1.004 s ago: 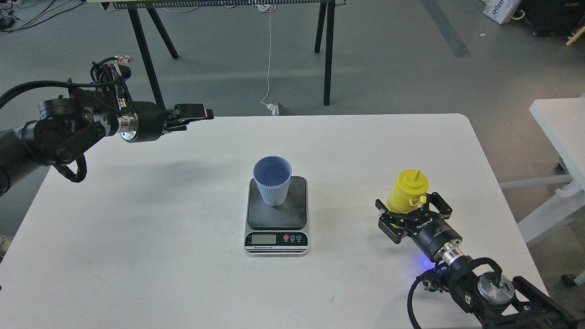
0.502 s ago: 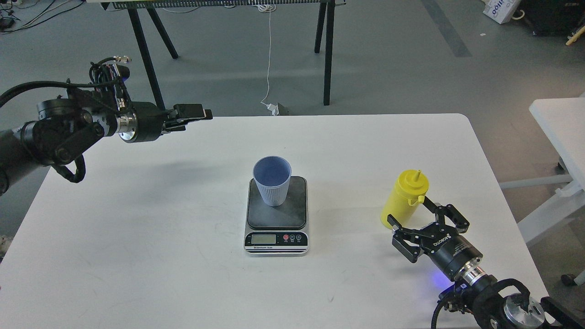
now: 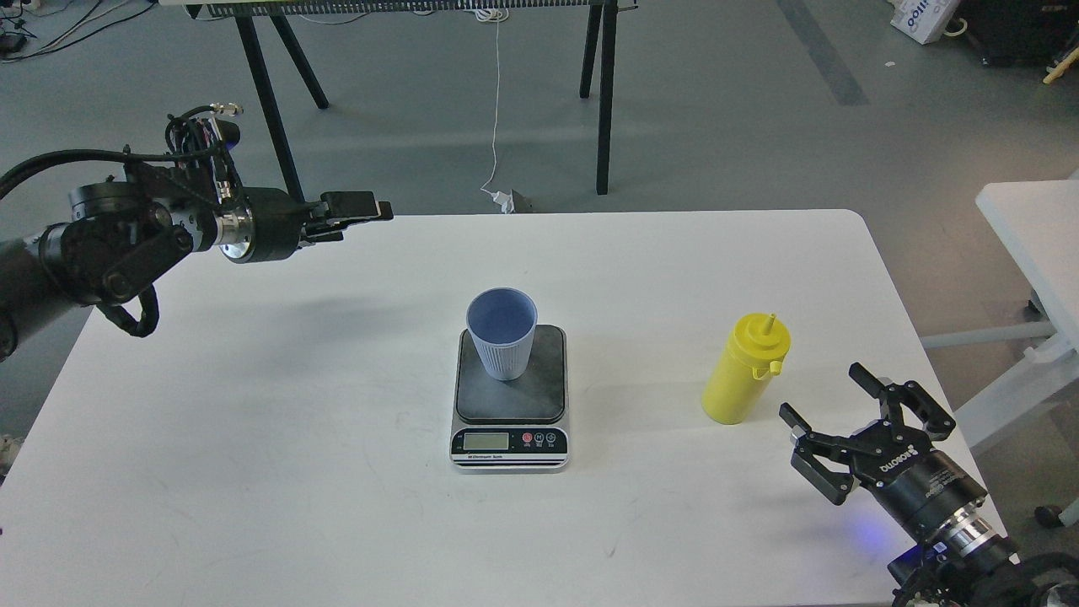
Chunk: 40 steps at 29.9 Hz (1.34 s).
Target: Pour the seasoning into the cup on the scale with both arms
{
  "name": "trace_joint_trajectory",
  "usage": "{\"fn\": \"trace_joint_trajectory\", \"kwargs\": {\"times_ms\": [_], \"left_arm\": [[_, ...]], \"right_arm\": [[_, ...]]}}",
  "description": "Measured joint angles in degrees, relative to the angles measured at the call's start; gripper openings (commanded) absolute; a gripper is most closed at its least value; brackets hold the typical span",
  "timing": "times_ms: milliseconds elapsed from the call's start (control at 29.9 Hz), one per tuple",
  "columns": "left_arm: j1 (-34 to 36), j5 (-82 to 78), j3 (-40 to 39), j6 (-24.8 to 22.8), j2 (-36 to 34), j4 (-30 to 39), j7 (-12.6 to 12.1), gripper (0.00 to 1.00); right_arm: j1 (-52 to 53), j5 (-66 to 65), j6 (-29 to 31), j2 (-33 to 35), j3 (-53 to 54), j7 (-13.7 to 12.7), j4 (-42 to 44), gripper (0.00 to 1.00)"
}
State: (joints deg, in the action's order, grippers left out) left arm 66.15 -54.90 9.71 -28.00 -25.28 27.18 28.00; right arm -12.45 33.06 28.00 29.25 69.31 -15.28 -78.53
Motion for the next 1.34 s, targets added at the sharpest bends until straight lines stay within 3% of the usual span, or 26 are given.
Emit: {"fn": "trace_joint_trajectory", "kwargs": {"times_ms": [268, 669, 903, 1338], "left_arm": [[0.11, 1.51, -1.02, 0.00, -2.22, 0.03, 0.00, 0.99], [0.37, 19.09, -9.10, 0.02, -8.68, -0.02, 0.00, 0.99], [0.31, 20.99, -11.40, 0.00, -6.92, -0.01, 0.00, 0.99], [1.07, 21.36, -18.88, 0.00, -2.40, 0.01, 0.00, 0.99]], "right_arm": [[12.68, -5.33, 0.00, 3.29, -0.74, 0.00, 5.46, 0.99], [36.32, -9.92, 0.00, 1.66, -12.58, -0.04, 24.14, 0.99], [39.92, -14.07, 0.00, -2.81, -12.66, -0.02, 31.04, 0.99], [40.14, -14.52, 0.00, -3.74, -12.67, -0.02, 33.15, 0.99]]}}
